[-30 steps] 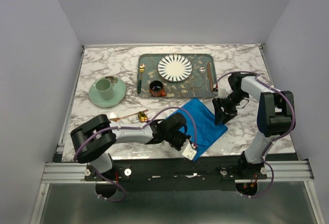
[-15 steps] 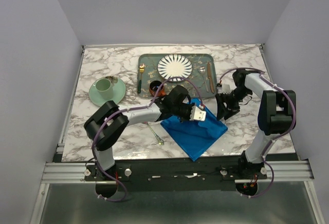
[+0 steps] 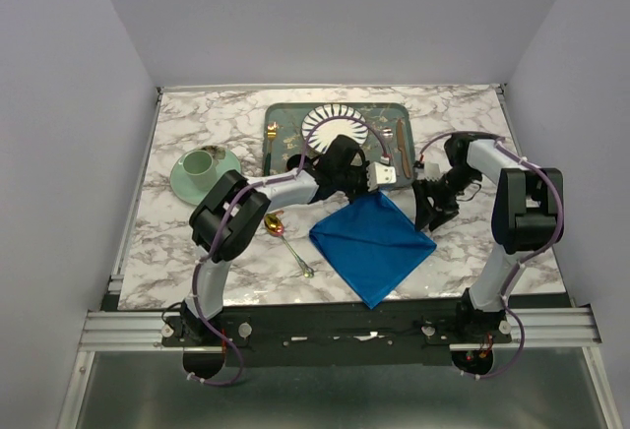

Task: Fold the napkin into a case and place the utensils inside
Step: Fold the top corner of the square-folded napkin at the center of the board.

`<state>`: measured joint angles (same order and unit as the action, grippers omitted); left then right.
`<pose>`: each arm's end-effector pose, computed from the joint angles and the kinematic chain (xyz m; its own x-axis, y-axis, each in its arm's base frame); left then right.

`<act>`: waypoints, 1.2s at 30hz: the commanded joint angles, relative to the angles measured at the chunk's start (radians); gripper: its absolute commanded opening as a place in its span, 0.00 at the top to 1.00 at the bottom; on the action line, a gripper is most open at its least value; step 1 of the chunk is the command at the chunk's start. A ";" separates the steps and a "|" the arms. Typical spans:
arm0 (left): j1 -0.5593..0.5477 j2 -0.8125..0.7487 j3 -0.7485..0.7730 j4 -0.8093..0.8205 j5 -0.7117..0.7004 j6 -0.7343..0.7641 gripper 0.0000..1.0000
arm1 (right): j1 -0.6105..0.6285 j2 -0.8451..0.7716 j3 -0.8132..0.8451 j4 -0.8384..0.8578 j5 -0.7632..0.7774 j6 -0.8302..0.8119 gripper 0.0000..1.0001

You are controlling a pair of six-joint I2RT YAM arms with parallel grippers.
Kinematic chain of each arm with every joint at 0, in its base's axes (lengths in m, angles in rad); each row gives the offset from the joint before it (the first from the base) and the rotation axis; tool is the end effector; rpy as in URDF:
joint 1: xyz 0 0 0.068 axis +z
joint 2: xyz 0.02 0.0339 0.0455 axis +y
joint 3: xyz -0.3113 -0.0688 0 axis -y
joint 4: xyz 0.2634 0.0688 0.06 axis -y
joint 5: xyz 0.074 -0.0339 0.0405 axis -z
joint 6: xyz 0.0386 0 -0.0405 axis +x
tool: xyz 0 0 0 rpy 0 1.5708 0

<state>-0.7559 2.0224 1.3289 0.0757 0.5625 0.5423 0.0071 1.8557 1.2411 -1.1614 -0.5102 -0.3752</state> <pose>0.3378 -0.3468 0.2096 0.1017 0.5041 -0.8576 0.9855 0.0667 0.1561 0.3352 0.0212 0.2040 -0.9451 -0.3265 0.0144 -0.2719 0.8100 0.5195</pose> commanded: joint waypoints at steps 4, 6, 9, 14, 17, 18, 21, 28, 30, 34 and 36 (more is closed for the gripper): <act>0.003 0.035 0.072 -0.054 -0.038 -0.027 1.00 | -0.002 0.026 0.027 -0.017 -0.011 -0.014 0.36; 0.003 0.042 0.079 -0.063 -0.055 -0.028 0.99 | -0.002 0.030 0.027 -0.018 -0.007 -0.014 0.36; 0.004 0.048 0.087 -0.073 -0.085 -0.039 0.85 | -0.001 0.039 0.026 -0.018 0.002 -0.021 0.36; 0.026 0.026 0.104 -0.106 -0.125 -0.099 0.52 | -0.002 0.062 0.021 -0.014 0.019 -0.028 0.36; 0.043 -0.023 0.101 -0.125 -0.142 -0.162 0.47 | -0.002 0.079 0.020 -0.004 0.025 -0.027 0.36; 0.056 -0.039 0.096 -0.129 -0.142 -0.179 0.47 | -0.002 0.083 0.023 -0.001 0.025 -0.025 0.36; 0.078 -0.126 0.049 -0.149 -0.142 -0.212 0.46 | -0.002 0.106 0.026 0.005 0.029 -0.021 0.36; 0.105 -0.333 -0.097 -0.235 -0.133 -0.243 0.46 | -0.002 0.131 0.005 0.003 0.045 -0.033 0.43; 0.110 -0.392 -0.151 -0.247 -0.134 -0.242 0.45 | -0.002 0.128 -0.015 -0.003 0.041 -0.036 0.45; 0.113 -0.471 -0.229 -0.281 -0.139 -0.234 0.47 | -0.002 0.114 -0.058 -0.009 0.003 -0.037 0.51; 0.113 -0.510 -0.270 -0.292 -0.141 -0.237 0.48 | -0.002 0.106 -0.093 -0.011 -0.014 -0.036 0.55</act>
<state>-0.6472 1.5684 1.1378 -0.1425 0.4339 0.3191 0.0071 1.9701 1.2144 -1.1603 -0.4870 -0.3950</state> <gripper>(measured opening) 0.534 0.493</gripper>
